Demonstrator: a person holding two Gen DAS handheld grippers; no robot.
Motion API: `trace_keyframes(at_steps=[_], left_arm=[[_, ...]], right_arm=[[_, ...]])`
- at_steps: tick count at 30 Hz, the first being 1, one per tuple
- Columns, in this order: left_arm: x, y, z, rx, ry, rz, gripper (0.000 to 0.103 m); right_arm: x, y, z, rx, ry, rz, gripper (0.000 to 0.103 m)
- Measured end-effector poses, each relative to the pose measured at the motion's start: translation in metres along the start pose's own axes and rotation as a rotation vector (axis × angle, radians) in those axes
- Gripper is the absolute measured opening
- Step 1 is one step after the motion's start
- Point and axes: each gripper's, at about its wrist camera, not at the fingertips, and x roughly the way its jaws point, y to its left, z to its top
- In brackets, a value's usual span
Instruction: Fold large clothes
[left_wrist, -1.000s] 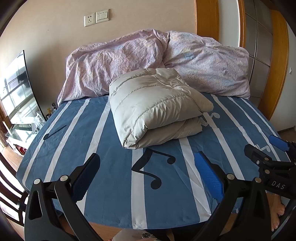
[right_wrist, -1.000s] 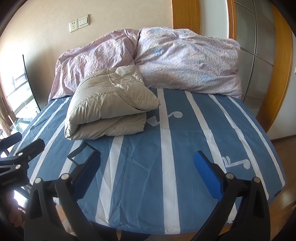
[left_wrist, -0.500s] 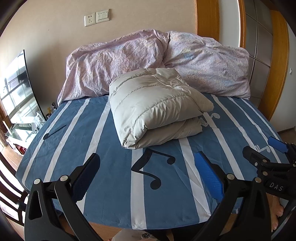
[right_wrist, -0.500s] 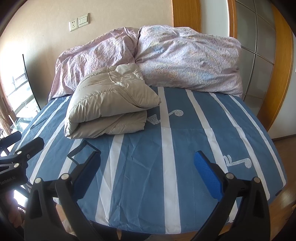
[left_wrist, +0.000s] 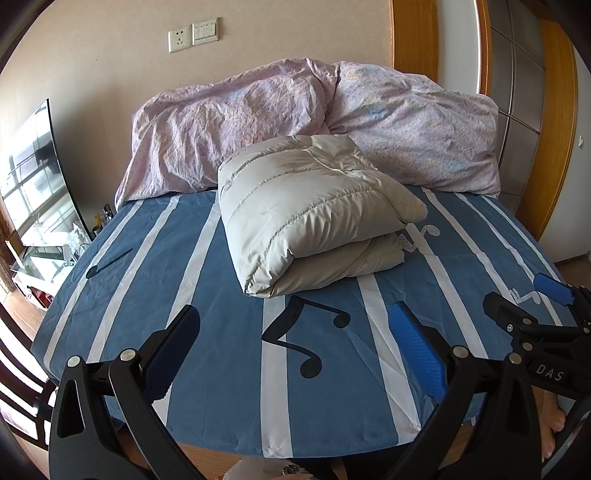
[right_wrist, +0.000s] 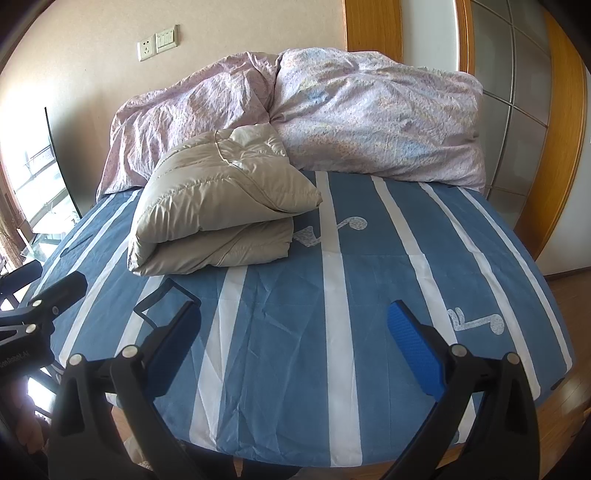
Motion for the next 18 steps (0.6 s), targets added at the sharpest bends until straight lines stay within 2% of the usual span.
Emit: trace_keyframes(at_steps=[18], left_arm=[[0.0014, -0.0003, -0.0003, 0.0, 0.004, -0.004, 0.102]], right_arm=[[0.0037, -0.0022, -0.0004, 0.0, 0.004, 0.003, 0.101]])
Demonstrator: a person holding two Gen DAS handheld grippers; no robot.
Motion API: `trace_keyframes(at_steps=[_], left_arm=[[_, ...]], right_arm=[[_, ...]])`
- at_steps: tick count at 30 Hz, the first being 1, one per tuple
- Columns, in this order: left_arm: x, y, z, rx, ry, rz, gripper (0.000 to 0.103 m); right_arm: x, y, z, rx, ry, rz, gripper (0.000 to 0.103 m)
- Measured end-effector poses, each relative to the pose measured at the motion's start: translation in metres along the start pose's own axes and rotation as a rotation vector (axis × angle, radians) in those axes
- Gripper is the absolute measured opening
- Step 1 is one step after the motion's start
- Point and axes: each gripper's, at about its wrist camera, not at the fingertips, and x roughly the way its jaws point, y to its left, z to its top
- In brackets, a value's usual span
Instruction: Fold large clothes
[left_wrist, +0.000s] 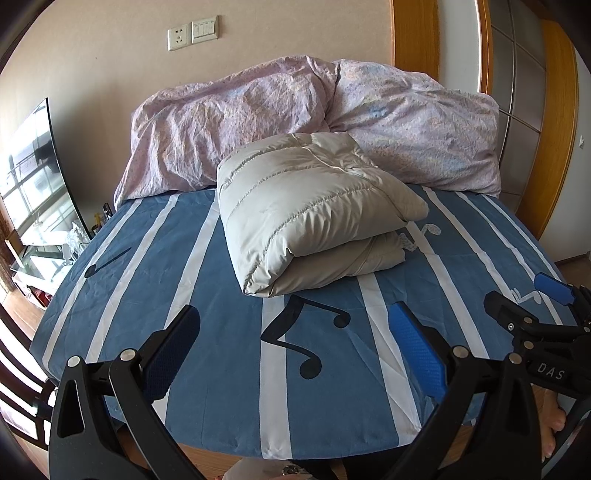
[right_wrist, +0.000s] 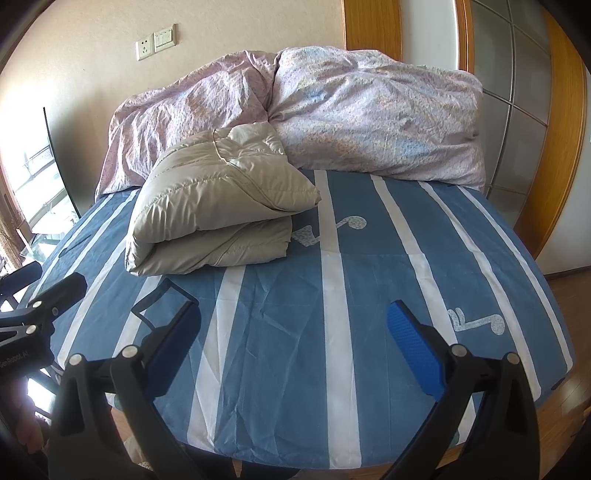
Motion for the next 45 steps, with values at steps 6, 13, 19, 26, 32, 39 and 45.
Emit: trace_keyframes(at_steps=[6, 13, 19, 26, 32, 39, 45], left_arm=[[0.0018, 0.0009, -0.001, 0.0, 0.0, -0.004, 0.102], [0.0019, 0.0006, -0.001, 0.001, 0.0, -0.004, 0.102], [0.0045, 0.0018, -0.0012, 0.002, 0.0, 0.005, 0.102], [0.0055, 0.0027, -0.0017, 0.003, -0.001, 0.006, 0.102], [0.0053, 0.002, -0.0012, 0.004, 0.0, 0.005, 0.102], [0.0058, 0.0026, -0.0017, 0.0, 0.002, 0.002, 0.102], [0.0059, 0.003, -0.0019, 0.003, 0.001, 0.003, 0.102]], right_arm=[[0.0004, 0.0, -0.0002, -0.003, 0.0, -0.001, 0.101], [0.001, -0.0005, 0.0004, -0.002, 0.002, -0.001, 0.101], [0.0026, -0.0016, 0.0006, -0.002, 0.002, -0.002, 0.101], [0.0038, -0.0026, 0.0, -0.002, 0.002, -0.003, 0.101], [0.0034, -0.0022, 0.0003, -0.003, 0.002, -0.003, 0.101], [0.0029, -0.0018, 0.0004, -0.003, 0.001, -0.004, 0.101], [0.0026, -0.0015, 0.0013, -0.003, 0.001, -0.004, 0.101]])
